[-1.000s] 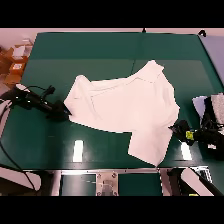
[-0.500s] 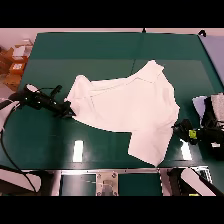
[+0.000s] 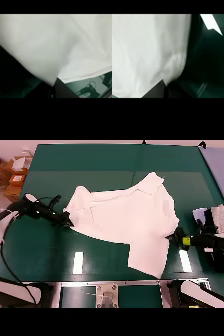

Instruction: Fold the shirts.

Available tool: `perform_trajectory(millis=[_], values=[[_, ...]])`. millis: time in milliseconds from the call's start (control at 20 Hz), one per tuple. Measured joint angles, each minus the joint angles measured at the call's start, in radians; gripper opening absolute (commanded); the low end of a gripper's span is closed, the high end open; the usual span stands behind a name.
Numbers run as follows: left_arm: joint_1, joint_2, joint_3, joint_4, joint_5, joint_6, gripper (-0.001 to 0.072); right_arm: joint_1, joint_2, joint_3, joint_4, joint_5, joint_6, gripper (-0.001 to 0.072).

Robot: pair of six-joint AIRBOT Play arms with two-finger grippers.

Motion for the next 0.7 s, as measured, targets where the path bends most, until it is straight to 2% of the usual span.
perform_trajectory(millis=[200, 400, 700], values=[[0.0, 0.171, 0.176, -0.033, -0.089, -0.038, 0.0023, 0.011, 0.099, 0.289, 0.074, 0.133, 0.016, 0.0015], [0.0, 0.406, 0.463, -0.048, -0.149, -0.1, 0.0024, 0.011, 0.228, 0.739, 0.128, 0.187, 0.064, 0.0015], [-0.002, 0.665, 0.925, -0.053, -0.153, -0.157, 0.0024, -0.023, 0.325, 1.378, 0.091, 0.138, 0.151, 0.0015]])
